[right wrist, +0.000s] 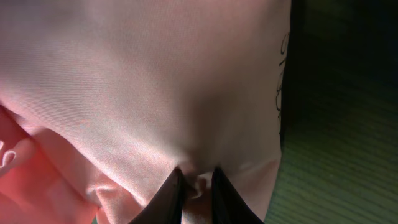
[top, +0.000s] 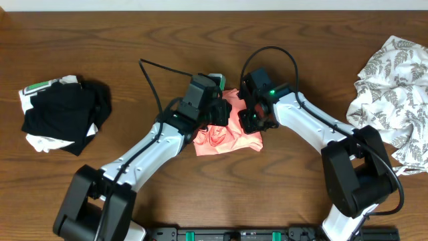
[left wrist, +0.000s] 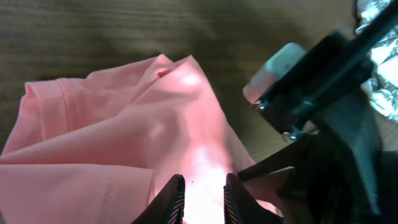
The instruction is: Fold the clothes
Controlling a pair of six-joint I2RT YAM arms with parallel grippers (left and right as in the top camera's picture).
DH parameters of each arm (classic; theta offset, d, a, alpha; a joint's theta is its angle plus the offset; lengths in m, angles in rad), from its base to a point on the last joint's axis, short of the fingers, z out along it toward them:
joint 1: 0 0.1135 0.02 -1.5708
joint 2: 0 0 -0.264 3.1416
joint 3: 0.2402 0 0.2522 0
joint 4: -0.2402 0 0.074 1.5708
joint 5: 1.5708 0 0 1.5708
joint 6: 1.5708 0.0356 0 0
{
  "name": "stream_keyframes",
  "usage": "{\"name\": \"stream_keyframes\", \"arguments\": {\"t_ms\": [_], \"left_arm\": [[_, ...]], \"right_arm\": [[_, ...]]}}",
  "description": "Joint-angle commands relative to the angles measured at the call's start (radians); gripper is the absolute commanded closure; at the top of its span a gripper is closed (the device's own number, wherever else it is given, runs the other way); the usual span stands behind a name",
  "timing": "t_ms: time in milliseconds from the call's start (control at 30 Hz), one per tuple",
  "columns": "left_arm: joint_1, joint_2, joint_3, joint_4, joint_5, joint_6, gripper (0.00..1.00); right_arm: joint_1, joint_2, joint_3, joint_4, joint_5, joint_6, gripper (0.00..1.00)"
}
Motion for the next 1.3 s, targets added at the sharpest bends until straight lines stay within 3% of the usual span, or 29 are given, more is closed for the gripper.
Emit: {"name": "stream_keyframes", "arguments": {"t_ms": [0, 233, 533, 800, 1267], "left_arm": [[-0.002, 0.042, -0.004, -0.004, 0.010, 0.014, 0.77], [0.028, 0.111, -0.004, -0.100, -0.035, 0.022, 0.76], [0.170, 0.040, -0.004, -0.309, -0.059, 0.042, 0.76], [0.222, -0.029, -0.004, -0.336, -0.047, 0.056, 0.71], [0.174, -0.229, 0.003, -0.341, 0.141, 0.058, 0.71]], "right_arm": [[0.002, 0.012, -0.007, -0.001, -0.002, 0.015, 0.85], [0.002, 0.012, -0.007, -0.006, -0.002, 0.014, 0.85], [0.000, 0.012, -0.007, -0.005, -0.001, 0.014, 0.85], [-0.005, 0.012, -0.007, -0.005, -0.001, 0.015, 0.85], [-0.005, 0.012, -0.007, 0.001, -0.001, 0.015, 0.85]]}}
